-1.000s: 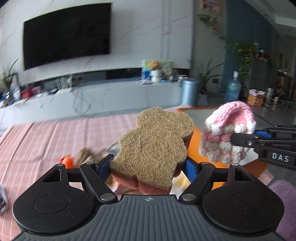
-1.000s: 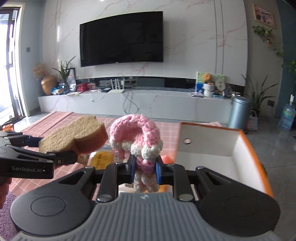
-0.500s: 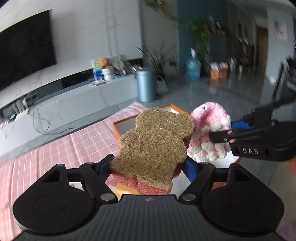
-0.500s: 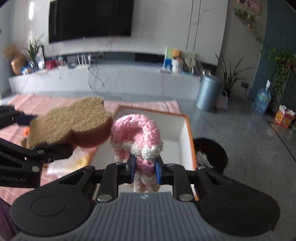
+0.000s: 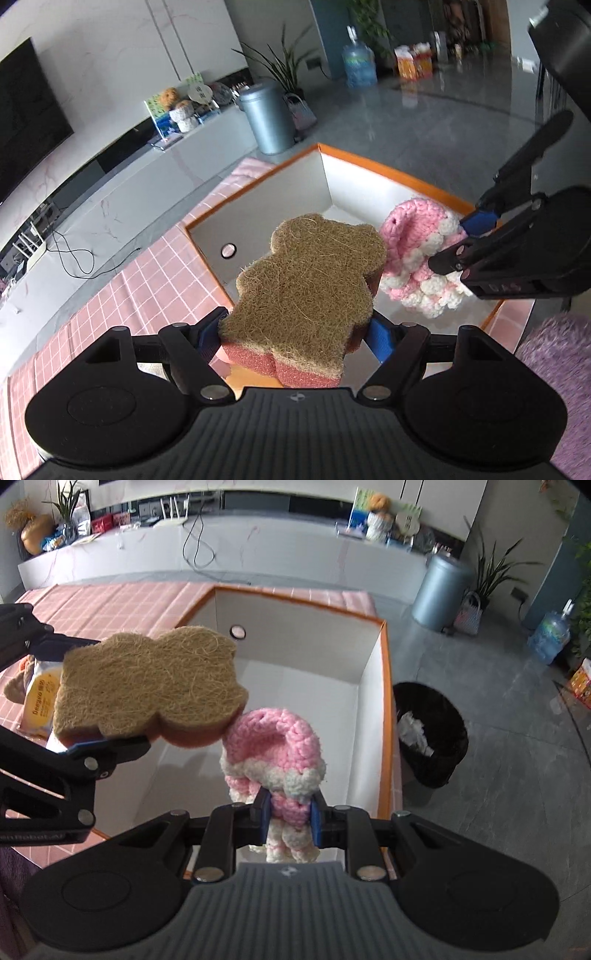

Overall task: Organize soft objects
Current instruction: 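Carry sponge and hat over the orange box and release both inside, then withdraw both tools from the box back toward the table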

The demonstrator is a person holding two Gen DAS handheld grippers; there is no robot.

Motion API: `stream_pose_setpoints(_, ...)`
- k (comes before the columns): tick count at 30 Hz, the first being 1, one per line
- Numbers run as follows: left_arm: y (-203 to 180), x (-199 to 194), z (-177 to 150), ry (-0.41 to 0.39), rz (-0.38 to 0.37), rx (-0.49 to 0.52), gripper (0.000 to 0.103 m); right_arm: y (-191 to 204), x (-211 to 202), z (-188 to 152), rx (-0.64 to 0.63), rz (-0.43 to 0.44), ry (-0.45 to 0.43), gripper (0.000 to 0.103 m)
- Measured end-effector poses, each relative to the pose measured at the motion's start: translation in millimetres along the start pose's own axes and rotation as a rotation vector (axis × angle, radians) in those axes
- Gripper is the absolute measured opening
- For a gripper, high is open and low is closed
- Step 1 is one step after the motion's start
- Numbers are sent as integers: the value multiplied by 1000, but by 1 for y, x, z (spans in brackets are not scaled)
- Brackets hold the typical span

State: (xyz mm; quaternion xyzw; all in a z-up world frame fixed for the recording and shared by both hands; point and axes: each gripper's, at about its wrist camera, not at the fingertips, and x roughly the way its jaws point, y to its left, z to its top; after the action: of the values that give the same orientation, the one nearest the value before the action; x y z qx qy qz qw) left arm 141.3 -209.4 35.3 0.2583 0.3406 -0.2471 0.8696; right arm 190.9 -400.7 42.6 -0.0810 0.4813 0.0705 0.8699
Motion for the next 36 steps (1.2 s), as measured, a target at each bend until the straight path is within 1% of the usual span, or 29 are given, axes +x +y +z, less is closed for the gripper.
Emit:
stream_pose_setpoints(4, -4, 12, 1, 21, 2, 53, 89, -7, 16, 2, 4, 33, 44, 20)
stream_pose_setpoints(9, -11, 26, 0, 57, -2, 116, 90, -4, 30, 0, -3, 57, 94, 21)
stream_pose_setpoints(12, -13, 30, -1, 52, 5, 134, 94, -3, 36, -1, -7, 66, 115, 22)
stream_pose_setpoints(16, -17, 33, -5, 23, 2, 161, 97, -1, 42, -4, -24, 74, 130, 25)
stream_pose_setpoints(22, -14, 31, -7, -2, 1, 139, 102, 3, 39, -6, -41, 73, 122, 29)
stream_pose_setpoints(23, -14, 29, -7, -8, 0, 134, 102, 4, 39, -7, -45, 72, 119, 32)
stream_pose_setpoints(27, -10, 23, -5, -27, -10, 99, 102, 4, 33, -7, -47, 63, 102, 36)
stream_pose_setpoints(29, -7, 20, -4, -33, -9, 86, 102, 2, 29, -6, -39, 64, 92, 39)
stream_pose_setpoints(33, -5, 12, -5, -50, 6, 74, 102, 2, 19, -5, -39, 52, 66, 43)
stream_pose_setpoints(36, -6, 3, -8, -79, 28, 70, 102, 3, 10, -6, -38, 44, 41, 47)
